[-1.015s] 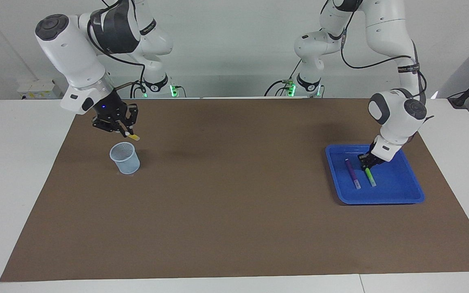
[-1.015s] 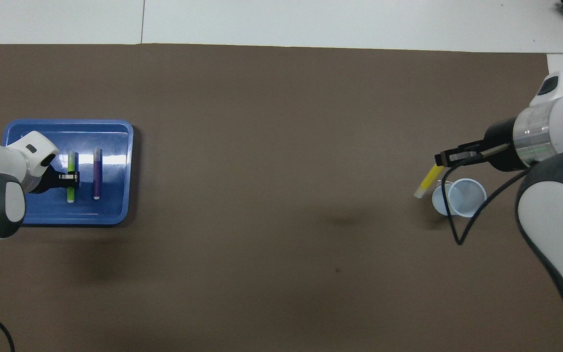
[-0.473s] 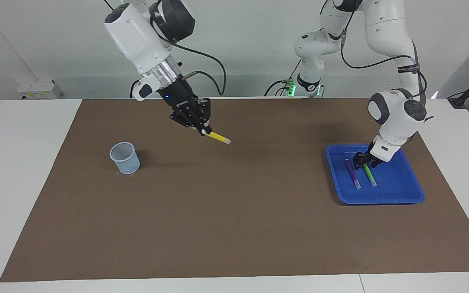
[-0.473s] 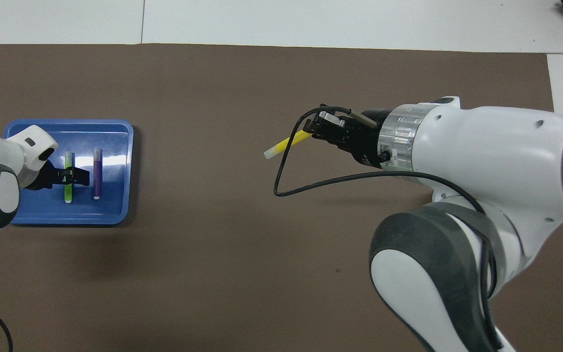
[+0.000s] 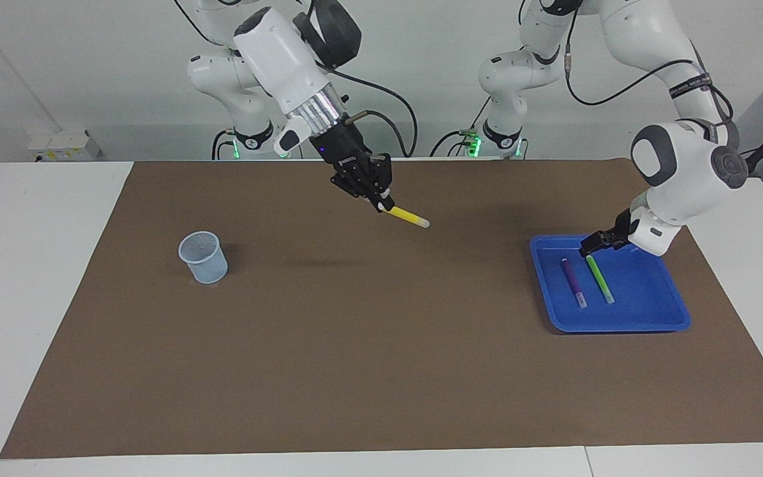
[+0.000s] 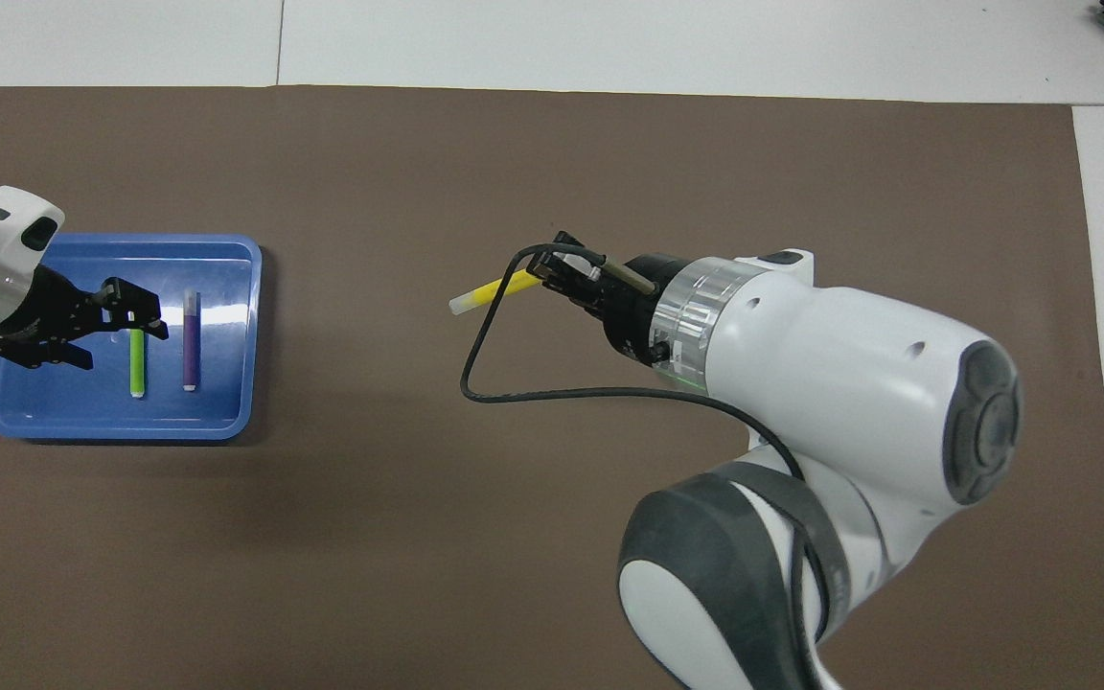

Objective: Right arm passes pens to left for tray arrangement
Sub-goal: 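Carry the yellow pen toward the left gripper while the left gripper approaches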

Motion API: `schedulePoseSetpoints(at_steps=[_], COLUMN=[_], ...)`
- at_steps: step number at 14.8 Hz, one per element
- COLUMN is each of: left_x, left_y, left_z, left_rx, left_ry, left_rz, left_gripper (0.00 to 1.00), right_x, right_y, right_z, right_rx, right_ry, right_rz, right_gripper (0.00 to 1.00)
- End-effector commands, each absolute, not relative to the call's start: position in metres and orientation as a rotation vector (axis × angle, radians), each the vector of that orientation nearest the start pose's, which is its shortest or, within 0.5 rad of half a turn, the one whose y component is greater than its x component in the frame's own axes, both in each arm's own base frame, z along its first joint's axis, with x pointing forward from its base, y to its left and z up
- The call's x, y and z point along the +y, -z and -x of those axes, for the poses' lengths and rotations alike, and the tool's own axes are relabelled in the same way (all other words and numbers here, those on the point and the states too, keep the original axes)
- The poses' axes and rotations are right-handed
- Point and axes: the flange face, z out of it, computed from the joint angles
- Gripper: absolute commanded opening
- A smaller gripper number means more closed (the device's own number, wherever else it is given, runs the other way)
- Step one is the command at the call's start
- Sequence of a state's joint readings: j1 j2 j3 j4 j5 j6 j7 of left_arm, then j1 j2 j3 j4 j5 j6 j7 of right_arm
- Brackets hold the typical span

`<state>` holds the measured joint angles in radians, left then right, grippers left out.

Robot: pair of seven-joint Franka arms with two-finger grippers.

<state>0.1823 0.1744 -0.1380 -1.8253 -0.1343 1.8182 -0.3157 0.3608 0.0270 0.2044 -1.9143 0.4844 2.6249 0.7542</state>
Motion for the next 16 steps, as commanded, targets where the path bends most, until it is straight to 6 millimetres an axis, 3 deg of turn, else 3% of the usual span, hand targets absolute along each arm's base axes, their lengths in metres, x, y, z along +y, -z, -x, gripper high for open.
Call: schedulePoseSetpoints(at_steps=[1,7,10,13,16], left_x=[-0.038,-0.141,-0.157,-0.176,-0.189], left_y=[-0.454,-0.469,-0.485,-0.502,-0.531], left_z=[-0.576,-0.562,-0.560,-0.551,-0.541], left_rx=[-1.089,-1.876,-2.198,-2.362,-2.500], left_ry=[-0.373,-0.549,-0.652,-0.735,-0.784], left_rz=[3.091,2.680,2.472,2.326,2.254], left_gripper=[1.00,1.00,1.00,1.00,1.00], right_x=[0.326,0.327,0.327,0.327,0.327], right_y=[-0.546,-0.544,-0.544,-0.543,-0.542], right_z=[-0.515,-0.512,-0.512,-0.512,-0.511], right_rx=[0.650,0.660,0.660,0.662,0.662], right_ry=[0.393,0.386,0.386,0.384,0.383], right_rz=[2.287,2.289,2.289,2.289,2.291], right_gripper=[0.00,0.00,0.00,0.00,0.00])
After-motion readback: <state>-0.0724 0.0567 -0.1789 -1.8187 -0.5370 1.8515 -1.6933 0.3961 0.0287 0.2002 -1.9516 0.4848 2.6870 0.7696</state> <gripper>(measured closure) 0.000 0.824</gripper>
